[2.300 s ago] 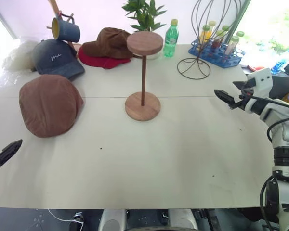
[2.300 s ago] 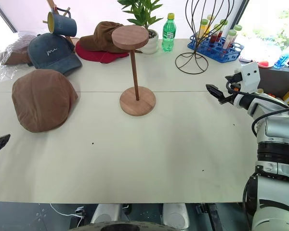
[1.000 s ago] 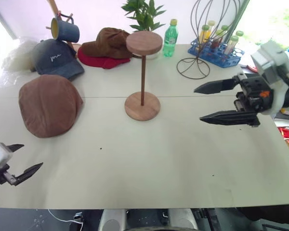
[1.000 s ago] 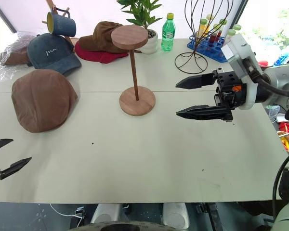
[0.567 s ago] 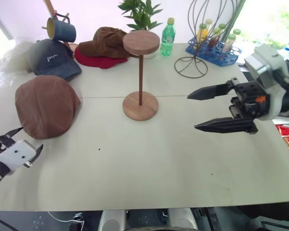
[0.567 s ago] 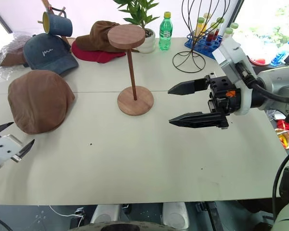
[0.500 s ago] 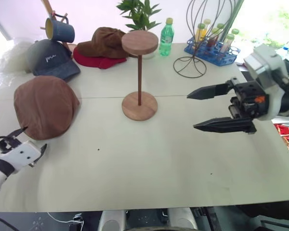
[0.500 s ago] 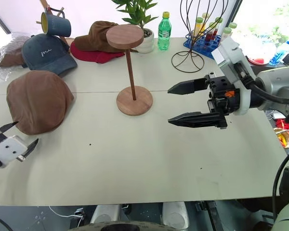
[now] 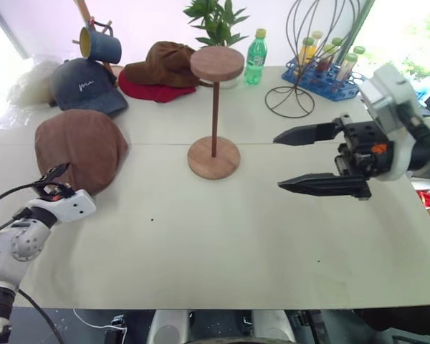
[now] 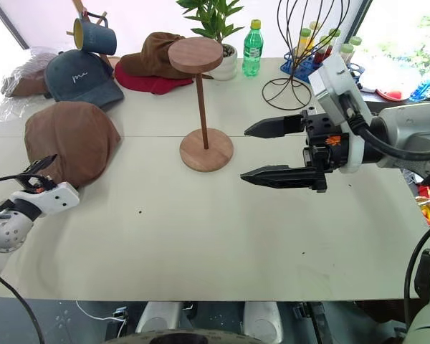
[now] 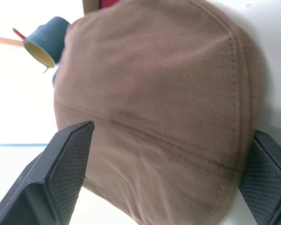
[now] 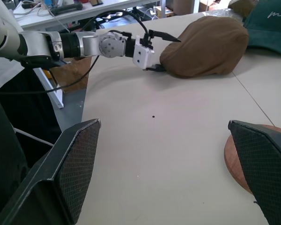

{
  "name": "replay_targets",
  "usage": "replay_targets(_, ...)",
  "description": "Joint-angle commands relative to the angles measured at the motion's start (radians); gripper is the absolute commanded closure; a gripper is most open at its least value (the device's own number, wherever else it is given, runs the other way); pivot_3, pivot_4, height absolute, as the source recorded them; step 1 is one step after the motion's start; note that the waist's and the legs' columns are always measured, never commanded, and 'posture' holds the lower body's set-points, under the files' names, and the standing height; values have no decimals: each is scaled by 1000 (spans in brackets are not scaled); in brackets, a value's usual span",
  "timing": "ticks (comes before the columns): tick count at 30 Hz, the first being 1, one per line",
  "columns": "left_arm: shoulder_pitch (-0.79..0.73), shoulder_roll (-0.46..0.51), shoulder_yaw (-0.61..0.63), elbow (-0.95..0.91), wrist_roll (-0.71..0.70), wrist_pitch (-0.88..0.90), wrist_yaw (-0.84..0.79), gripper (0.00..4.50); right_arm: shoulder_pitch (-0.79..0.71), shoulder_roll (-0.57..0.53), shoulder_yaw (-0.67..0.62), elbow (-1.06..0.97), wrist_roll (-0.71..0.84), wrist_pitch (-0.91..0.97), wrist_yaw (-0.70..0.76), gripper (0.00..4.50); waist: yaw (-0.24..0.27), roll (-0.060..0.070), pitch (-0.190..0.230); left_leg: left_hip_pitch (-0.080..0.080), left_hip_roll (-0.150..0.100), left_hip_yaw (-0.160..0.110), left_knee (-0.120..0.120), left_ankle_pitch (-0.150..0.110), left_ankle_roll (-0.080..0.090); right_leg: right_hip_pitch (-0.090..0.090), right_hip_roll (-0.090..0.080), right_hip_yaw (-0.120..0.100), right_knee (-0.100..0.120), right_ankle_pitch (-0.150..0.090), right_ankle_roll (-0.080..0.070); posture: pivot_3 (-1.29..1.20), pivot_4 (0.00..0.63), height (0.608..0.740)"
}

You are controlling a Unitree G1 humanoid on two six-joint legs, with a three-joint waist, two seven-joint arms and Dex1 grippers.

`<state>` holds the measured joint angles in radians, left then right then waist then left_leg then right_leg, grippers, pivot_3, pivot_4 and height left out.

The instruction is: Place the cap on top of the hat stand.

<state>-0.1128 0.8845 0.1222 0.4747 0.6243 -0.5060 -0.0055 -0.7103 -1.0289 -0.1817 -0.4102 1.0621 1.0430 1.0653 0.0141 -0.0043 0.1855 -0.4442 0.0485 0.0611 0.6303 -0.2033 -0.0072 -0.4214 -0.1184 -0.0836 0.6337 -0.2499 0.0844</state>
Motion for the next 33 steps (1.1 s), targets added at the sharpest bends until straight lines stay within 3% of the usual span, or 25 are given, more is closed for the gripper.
replay_targets(1, -1, 2, -63, 23, 89, 24, 121, 36, -17, -1, -33, -12, 16, -11, -24, 0, 0, 2, -1, 0, 0, 0, 0, 0, 0, 0, 0, 0, 0, 0, 0, 0, 150, 740)
replay_targets(6, -25, -8, -105, 56, 103, 67, 189, 36, -29, 9, -20, -14, 25, -10, -49, 0, 0, 2, -1, 0, 0, 0, 0, 0, 0, 0, 0, 0, 1, 0, 0, 0, 150, 740)
replay_targets(7, -27, -9, -110, 58, 99, 72, 193, 539, -32, 9, -20, -11, 27, -10, -50, 0, 0, 3, -2, 0, 0, 0, 0, 0, 0, 0, 0, 0, 1, 0, 0, 0, 150, 740)
replay_targets(8, -30, -9, -112, 59, 94, 78, 198, 741, -35, 9, -19, -6, 26, -11, -49, 0, -1, 3, -2, 0, 0, 0, 0, 0, 0, 0, 0, 0, 2, 0, 0, 0, 150, 740)
replay_targets(15, -61, 8, -102, 69, 35, 101, 192, 4299, -42, 9, -11, 7, 14, -22, -44, 0, 0, 3, -2, 0, 1, 0, 0, 0, 0, 0, 1, 0, 2, 0, 0, 0, 150, 740)
replay_targets(19, -70, 40, -67, 29, 11, 115, 204, 4418, -48, 16, -13, 23, 24, -12, -64, 0, -3, 2, -2, 0, 1, 1, 1, 0, 0, -1, 0, 0, 2, 0, 0, 0, 150, 740)
replay_targets(28, -95, 178, 139, -257, -124, 79, 159, 4418, -20, 5, -30, 36, -2, -49, -38, 0, -1, -1, -1, -1, 1, 3, 0, 0, 0, -3, 0, 0, 2, 0, 1, 0, 150, 740)
replay_targets(33, -269, 179, 172, -397, -279, 43, 68, 4418, -6, -14, -42, 53, -27, -82, -5, 0, 2, -3, -1, -2, 0, 3, 1, 0, 0, -2, 0, 0, 2, 1, 1, 0, 150, 740)
